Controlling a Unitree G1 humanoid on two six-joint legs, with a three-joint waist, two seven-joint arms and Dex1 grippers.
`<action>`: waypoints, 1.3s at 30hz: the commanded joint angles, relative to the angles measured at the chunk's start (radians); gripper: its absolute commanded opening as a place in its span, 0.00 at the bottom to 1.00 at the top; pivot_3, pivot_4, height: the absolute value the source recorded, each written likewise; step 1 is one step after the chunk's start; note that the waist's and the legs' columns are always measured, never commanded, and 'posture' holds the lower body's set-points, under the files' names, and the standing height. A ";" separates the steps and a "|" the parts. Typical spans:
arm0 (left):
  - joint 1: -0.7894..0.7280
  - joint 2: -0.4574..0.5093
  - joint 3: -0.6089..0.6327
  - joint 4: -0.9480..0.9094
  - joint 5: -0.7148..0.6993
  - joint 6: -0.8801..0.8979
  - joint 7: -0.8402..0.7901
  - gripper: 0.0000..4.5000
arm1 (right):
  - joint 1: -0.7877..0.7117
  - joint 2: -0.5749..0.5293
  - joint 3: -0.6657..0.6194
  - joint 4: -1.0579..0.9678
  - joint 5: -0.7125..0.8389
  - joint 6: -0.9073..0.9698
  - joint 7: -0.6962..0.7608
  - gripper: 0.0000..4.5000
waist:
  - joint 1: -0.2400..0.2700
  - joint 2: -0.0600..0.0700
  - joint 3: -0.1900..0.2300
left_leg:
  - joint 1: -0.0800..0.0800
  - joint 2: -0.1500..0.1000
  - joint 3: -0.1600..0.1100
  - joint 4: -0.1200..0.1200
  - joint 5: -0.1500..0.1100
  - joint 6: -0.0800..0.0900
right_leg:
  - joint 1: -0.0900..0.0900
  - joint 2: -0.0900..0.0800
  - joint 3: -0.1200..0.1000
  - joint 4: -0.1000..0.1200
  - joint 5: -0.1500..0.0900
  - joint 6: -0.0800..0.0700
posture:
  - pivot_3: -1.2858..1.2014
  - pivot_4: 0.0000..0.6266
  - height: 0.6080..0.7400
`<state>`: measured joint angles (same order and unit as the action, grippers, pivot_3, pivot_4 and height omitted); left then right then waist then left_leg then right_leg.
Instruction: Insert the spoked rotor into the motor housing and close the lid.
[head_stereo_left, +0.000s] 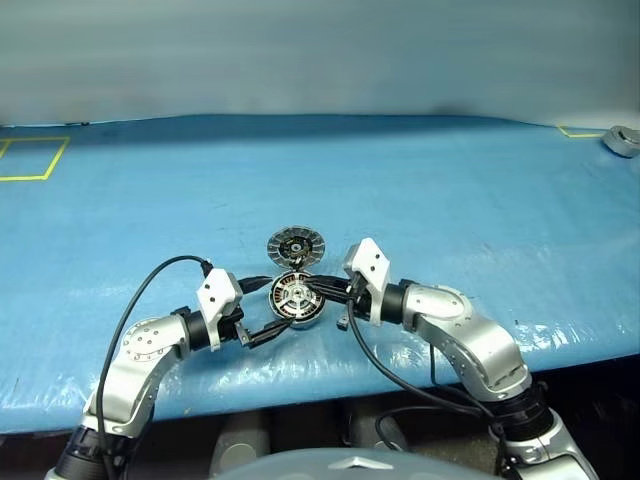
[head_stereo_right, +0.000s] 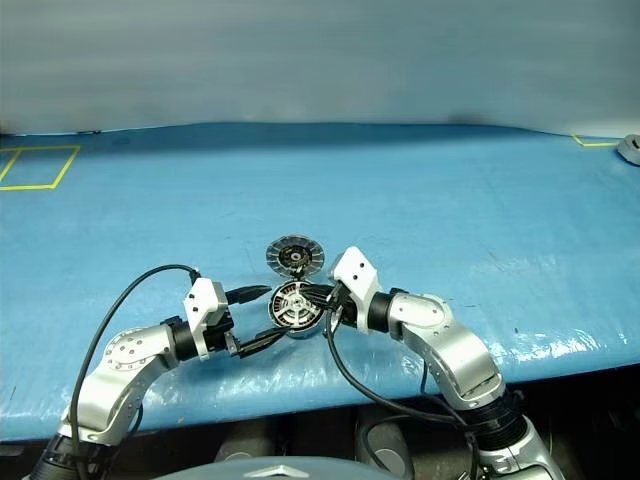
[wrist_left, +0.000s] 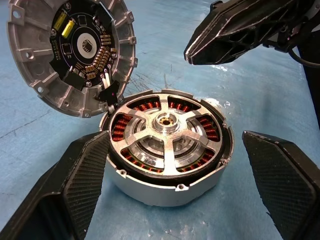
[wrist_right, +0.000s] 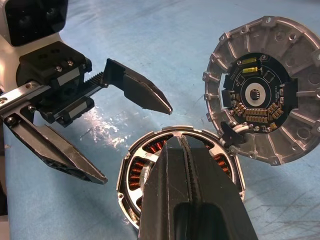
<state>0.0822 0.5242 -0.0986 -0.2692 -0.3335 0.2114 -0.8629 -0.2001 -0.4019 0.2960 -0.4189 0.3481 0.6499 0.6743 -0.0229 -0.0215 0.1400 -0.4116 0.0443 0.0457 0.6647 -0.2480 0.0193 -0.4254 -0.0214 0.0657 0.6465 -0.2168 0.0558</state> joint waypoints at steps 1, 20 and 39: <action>-0.008 -0.006 -0.001 0.001 0.000 -0.022 -0.004 1.00 | -0.014 0.009 -0.005 -0.006 -0.010 -0.029 -0.009 0.00 | 0.000 0.000 0.000 | 0.000 0.000 0.000 0.000 0.000 0.000 | 0.000 0.000 0.000 0.000 0.000 0.000 | 0.52 0.24 1.00; -0.011 -0.016 0.007 0.006 0.006 -0.027 0.000 1.00 | -0.032 0.004 0.061 0.066 -0.107 -0.054 -0.005 0.00 | -0.001 0.000 0.000 | 0.000 0.000 0.000 0.000 0.000 0.000 | 0.000 0.000 0.000 0.000 0.001 -0.001 | 0.52 0.24 1.00; 0.002 -0.018 0.003 -0.006 0.002 -0.026 0.014 1.00 | -0.079 0.017 0.166 0.146 -0.216 -0.131 0.055 0.00 | -0.013 0.000 0.000 | 0.001 0.001 0.000 0.000 0.000 0.000 | 0.000 0.001 0.000 0.002 0.001 -0.001 | 0.52 0.24 1.00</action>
<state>0.0872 0.5116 -0.0993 -0.2393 -0.3252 0.2026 -0.8510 -0.2708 -0.3999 0.4610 -0.2682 0.1078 0.5260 0.7097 -0.0361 -0.0218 0.1397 -0.4103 0.0454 0.0461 0.6647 -0.2479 0.0191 -0.4255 -0.0201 0.0660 0.6482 -0.2163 0.0546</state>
